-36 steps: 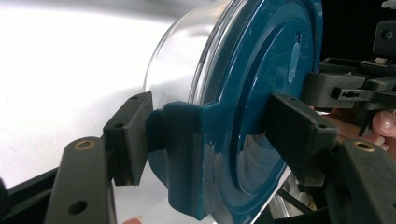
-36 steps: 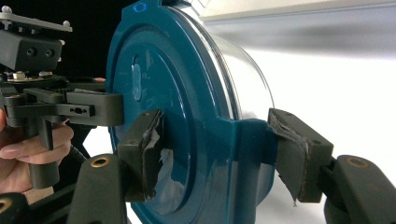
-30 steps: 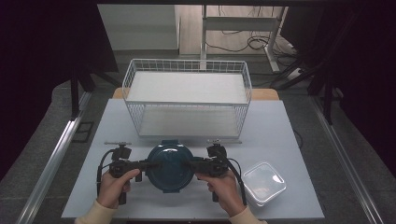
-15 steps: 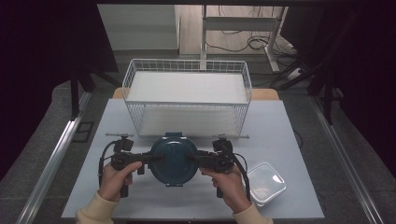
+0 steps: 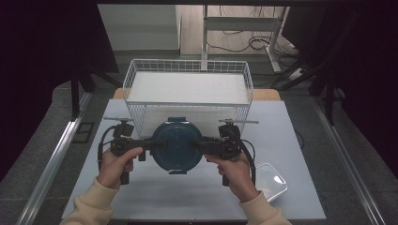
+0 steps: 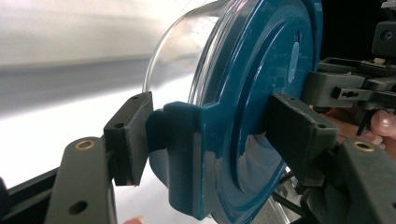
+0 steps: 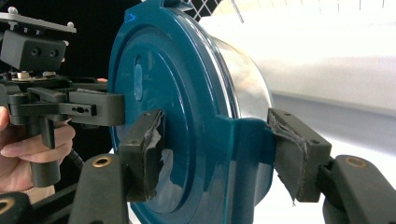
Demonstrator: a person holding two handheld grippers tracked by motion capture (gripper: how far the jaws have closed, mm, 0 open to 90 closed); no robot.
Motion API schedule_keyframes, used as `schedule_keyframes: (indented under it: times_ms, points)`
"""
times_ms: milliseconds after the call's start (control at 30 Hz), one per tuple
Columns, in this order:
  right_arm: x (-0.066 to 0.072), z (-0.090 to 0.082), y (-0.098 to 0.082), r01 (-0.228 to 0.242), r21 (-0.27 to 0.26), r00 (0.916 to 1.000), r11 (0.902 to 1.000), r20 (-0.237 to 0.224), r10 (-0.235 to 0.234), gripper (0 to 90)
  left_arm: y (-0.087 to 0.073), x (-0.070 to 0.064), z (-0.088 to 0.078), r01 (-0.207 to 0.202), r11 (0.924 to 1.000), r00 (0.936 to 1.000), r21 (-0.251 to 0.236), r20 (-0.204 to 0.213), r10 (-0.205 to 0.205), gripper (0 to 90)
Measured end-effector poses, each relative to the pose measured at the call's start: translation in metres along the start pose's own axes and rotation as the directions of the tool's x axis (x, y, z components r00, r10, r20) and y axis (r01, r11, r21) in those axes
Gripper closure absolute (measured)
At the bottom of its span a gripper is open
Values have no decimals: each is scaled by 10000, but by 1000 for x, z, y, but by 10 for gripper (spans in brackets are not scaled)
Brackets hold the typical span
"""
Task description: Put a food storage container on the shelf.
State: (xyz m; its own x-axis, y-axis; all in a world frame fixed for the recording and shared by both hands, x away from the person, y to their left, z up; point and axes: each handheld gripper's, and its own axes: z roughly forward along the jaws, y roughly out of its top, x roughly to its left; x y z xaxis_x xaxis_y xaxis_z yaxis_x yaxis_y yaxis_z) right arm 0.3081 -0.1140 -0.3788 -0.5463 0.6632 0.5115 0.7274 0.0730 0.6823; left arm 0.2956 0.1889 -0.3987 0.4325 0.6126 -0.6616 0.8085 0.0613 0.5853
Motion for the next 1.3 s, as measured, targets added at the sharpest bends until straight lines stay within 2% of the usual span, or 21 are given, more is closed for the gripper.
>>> schedule_keyframes:
  times_ms: [367,967,1300]
  points:
    - [5,-10,24,134,-205,9999,9997,-46,-135,388,26,-14,-6,-342,9994,9994,-113,-46,342,337]
    - [16,-36,63,518,-573,9986,9970,105,-513,394,63,-38,-13,-715,9969,9972,-333,213,722,338]
    - [15,-45,90,621,-646,9981,9960,74,-618,394,91,-51,-13,-863,9955,9961,-385,153,869,338]
